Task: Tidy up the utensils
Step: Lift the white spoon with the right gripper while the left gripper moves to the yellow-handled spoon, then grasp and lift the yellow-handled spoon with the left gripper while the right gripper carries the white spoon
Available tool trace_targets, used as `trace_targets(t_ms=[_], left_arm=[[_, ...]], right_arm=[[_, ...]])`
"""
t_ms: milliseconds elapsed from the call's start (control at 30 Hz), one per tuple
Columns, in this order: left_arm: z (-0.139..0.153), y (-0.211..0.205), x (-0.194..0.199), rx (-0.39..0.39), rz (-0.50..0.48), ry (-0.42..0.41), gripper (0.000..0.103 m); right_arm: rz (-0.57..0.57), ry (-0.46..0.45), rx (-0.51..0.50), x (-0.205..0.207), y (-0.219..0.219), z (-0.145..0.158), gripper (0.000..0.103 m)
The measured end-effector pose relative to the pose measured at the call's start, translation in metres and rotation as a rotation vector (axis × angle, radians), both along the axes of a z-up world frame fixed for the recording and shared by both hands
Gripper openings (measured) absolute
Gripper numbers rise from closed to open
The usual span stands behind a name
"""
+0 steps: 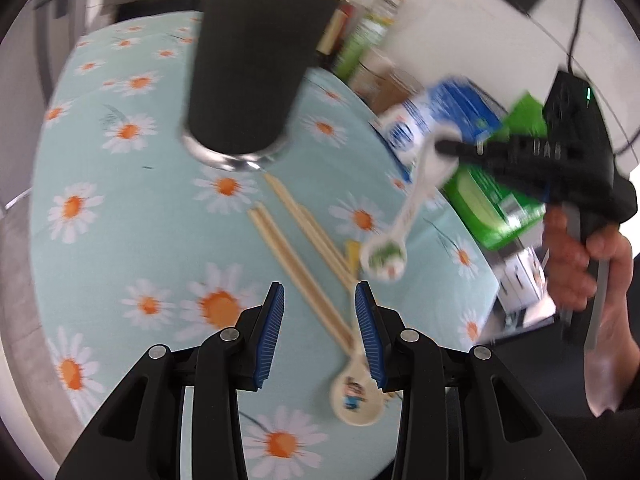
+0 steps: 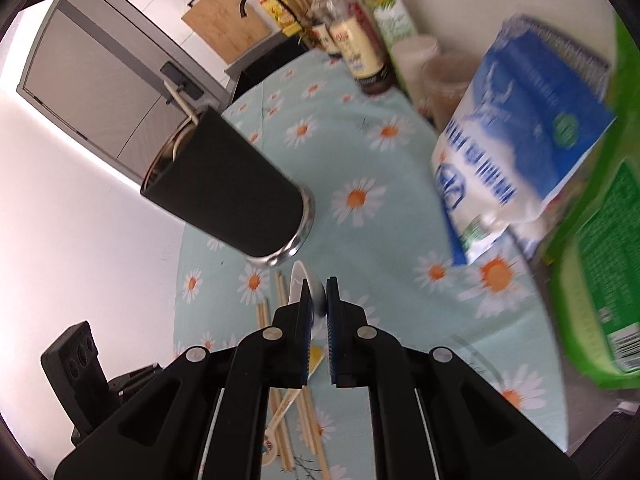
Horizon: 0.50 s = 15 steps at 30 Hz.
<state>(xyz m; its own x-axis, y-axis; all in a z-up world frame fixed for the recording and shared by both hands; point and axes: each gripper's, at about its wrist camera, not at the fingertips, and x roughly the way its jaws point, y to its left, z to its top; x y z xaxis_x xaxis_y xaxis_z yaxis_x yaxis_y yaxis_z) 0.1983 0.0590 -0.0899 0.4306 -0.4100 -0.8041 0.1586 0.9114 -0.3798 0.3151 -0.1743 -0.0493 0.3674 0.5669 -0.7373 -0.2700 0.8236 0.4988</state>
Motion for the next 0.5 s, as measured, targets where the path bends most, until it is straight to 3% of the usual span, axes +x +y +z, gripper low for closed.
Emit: trace_targets(t_ms=[233,500], left_arm=[[-0.019,-0.041,0.007,0.089,-0.109,0.111,0.036],[-0.03,-0.059,0.016,0.195,-0.134,0.197,0.035]], right_arm=[[-0.001,-0.065,-0.026,-0.002,-0.023,0.015,0.008],[0.035,-0.095,-0.023,-0.005,-0.031,0.019,0.008]])
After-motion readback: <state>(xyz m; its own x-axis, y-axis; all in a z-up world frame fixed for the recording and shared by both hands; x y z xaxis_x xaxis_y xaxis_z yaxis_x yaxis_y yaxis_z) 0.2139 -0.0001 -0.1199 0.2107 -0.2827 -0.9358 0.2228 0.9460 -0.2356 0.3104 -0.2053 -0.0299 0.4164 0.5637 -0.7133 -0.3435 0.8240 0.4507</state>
